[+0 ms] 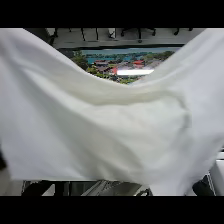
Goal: Fold the shirts.
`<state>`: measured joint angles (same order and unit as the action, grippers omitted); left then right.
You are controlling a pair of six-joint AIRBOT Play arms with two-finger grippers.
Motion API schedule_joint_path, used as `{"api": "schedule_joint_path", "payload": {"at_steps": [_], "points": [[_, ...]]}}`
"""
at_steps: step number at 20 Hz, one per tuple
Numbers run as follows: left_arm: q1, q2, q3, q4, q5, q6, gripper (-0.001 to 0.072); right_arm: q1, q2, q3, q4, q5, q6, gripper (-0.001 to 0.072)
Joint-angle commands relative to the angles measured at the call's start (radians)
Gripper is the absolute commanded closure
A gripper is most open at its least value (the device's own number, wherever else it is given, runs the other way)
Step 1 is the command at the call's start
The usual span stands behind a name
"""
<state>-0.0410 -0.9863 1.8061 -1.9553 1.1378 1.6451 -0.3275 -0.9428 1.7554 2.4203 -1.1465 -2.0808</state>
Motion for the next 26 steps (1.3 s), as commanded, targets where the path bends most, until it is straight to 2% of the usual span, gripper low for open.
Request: {"api": "schedule_joint_path", "payload": {"at_steps": [1,4,6,9,13,18,22,24,26], "points": [[-0.034,-0.222,-0.18,0.0,0.042,0.026,0.0691,0.044,-0.086,-0.335,0.023,0.055,-0.048,0.0695],[0.006,-0.442,-0.332,-0.005,-0.002,0.053,0.0691,0.071,-0.196,-0.627,0.026,0.244,-0.071,0.0695],[0.043,-0.592,-0.374,-0.013,-0.047,0.06,0.0691,0.081,-0.321,-0.716,0.026,0.338,-0.071,0.0695],[0.09,-0.809,-0.309,-0.097,-0.053,0.087,0.0691,0.085,-0.538,-0.699,0.07,0.378,-0.071,0.0695],[0.134,-1.021,-0.066,-0.22,-0.035,0.085,0.0691,0.078,-0.732,-0.544,0.09,0.395,-0.042,0.0695],[0.127,-1.156,0.288,-0.22,0.011,0.013,0.0691,0.056,-0.818,-0.283,0.087,0.376,0.04,0.0696],[0.129,-1.155,0.264,-0.219,-0.01,-0.005,0.0691,0.042,-0.832,-0.208,0.031,0.338,0.07,0.0695],[0.128,-1.155,0.204,-0.217,0.016,0.003,0.0691,0.04,-0.834,-0.209,-0.071,0.278,0.09,0.0695],[0.118,-1.155,0.163,-0.201,0.033,0.031,0.0691,0.043,-0.834,-0.211,-0.264,0.238,0.186,0.0695]]}}
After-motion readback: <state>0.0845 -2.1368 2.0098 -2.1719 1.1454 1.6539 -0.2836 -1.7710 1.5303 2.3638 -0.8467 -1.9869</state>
